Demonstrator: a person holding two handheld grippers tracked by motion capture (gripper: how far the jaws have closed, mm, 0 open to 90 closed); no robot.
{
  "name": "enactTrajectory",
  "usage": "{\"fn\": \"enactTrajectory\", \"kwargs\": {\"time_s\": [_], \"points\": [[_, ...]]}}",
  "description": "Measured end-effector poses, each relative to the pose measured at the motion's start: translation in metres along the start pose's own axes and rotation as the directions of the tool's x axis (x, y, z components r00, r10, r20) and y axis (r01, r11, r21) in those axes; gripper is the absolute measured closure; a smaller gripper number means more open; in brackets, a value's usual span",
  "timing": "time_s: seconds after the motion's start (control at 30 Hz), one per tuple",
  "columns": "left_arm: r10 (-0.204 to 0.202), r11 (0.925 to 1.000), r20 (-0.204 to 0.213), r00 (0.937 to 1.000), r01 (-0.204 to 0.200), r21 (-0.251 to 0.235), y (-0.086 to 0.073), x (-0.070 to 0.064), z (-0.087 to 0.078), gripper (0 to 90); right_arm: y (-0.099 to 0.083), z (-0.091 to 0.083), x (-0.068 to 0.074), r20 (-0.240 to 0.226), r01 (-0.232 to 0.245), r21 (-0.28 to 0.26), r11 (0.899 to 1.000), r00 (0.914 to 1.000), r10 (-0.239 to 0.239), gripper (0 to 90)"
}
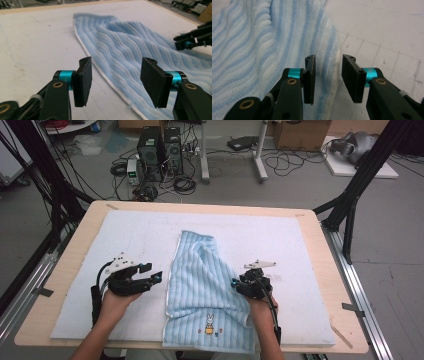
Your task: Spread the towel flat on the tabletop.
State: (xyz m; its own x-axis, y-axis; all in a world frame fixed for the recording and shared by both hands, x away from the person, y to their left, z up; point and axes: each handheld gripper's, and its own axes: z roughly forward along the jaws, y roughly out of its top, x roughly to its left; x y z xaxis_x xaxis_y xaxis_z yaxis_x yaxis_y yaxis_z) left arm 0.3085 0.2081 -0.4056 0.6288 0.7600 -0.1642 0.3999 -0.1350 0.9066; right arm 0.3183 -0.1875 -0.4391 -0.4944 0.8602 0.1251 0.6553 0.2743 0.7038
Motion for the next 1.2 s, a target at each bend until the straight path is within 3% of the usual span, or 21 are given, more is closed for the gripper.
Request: {"fn": "enactTrajectory", "kwargs": {"time_s": [0.1,0.17,0.27,0.37,0.43,0.53,0.6,0.73,0.83,0.9,0.93,0.97,1.0,1.03,1.07,1.1,1.13,1.2], "points": [[-0.013,0.9999,-0.017,0.9998,0.013,-0.009,0.009,0.008,0.002,41.9,0.001,0.002,0.0,-0.017,0.037,0.005,0.999,0.9992,-0.037,81.4],[-0.001,1.0,-0.029,0.9996,0.0,-0.008,0.011,0.011,0.003,41.7,0.002,0.003,0.002,-0.037,0.06,-0.004,0.998,0.9975,-0.061,85.1],[0.003,0.9999,-0.037,0.9993,-0.002,0.014,0.008,0.014,0.007,41.7,0.004,0.0,0.008,-0.118,0.07,-0.061,0.996,0.9901,-0.077,85.9],[0.006,0.9997,-0.041,0.9991,-0.005,0.024,0.007,0.016,0.01,41.8,0.004,-0.001,0.021,-0.21,0.122,-0.091,0.988,0.9678,-0.139,85.9],[0.01,0.9997,-0.048,0.9988,-0.009,0.024,0.006,0.016,0.011,41.9,0.004,0.002,0.028,-0.273,0.159,-0.088,0.983,0.9457,-0.177,85.8],[0.021,0.999,-0.049,0.9986,-0.019,0.04,0.005,0.016,0.012,41.9,0.003,0.009,0.036,-0.338,0.201,-0.065,0.977,0.9171,-0.211,85.8],[0.024,0.9986,-0.05,0.9985,-0.021,0.048,0.005,0.015,0.012,42.0,0.001,0.014,0.041,-0.372,0.225,-0.039,0.974,0.9012,-0.222,85.8],[0.028,0.9984,-0.049,0.9984,-0.025,0.05,0.004,0.013,0.014,42.0,-0.003,0.015,0.045,-0.428,0.251,-0.035,0.967,0.8711,-0.241,82.9],[0.027,0.9984,-0.048,0.9985,-0.025,0.05,0.004,0.013,0.015,42.0,-0.001,0.012,0.042,-0.434,0.235,-0.041,0.971,0.8712,-0.229,71.0],[0.032,0.9985,-0.048,0.9984,-0.029,0.046,0.004,0.013,0.015,42.0,0.004,0.007,0.035,-0.426,0.191,-0.085,0.978,0.8804,-0.209,64.0],[0.034,0.9986,-0.049,0.9982,-0.032,0.042,0.004,0.013,0.015,42.0,0.006,0.004,0.029,-0.419,0.147,-0.119,0.982,0.8893,-0.183,62.4],[0.033,0.9989,-0.044,0.9985,-0.031,0.034,0.004,0.014,0.015,41.9,0.008,0.0,0.023,-0.389,0.109,-0.164,0.98,0.9062,-0.166,62.5],[0.035,0.9989,-0.038,0.9987,-0.034,0.031,0.004,0.014,0.015,41.6,0.01,-0.004,0.016,-0.359,0.079,-0.212,0.974,0.9205,-0.153,64.1],[0.041,0.9986,-0.031,0.9987,-0.04,0.035,0.004,0.014,0.015,41.3,0.013,-0.008,0.008,-0.358,0.041,-0.249,0.968,0.9246,-0.131,64.3],[0.041,0.9985,-0.031,0.9987,-0.04,0.038,0.003,0.014,0.015,41.2,0.015,-0.011,0.003,-0.318,0.025,-0.276,0.961,0.9408,-0.116,64.6],[0.038,0.9987,-0.027,0.9989,-0.037,0.036,0.003,0.014,0.016,41.0,0.018,-0.012,-0.002,-0.277,0.015,-0.284,0.959,0.956,-0.097,65.7],[0.035,0.9989,-0.027,0.999,-0.034,0.031,0.003,0.014,0.016,41.0,0.022,-0.011,-0.007,-0.231,0.012,-0.266,0.964,0.97,-0.076,65.6],[0.03,0.9993,-0.027,0.9992,-0.03,0.023,0.003,0.014,0.017,41.0,0.03,-0.004,-0.012,-0.145,0.025,-0.208,0.978,0.9879,-0.056,65.4]]}}
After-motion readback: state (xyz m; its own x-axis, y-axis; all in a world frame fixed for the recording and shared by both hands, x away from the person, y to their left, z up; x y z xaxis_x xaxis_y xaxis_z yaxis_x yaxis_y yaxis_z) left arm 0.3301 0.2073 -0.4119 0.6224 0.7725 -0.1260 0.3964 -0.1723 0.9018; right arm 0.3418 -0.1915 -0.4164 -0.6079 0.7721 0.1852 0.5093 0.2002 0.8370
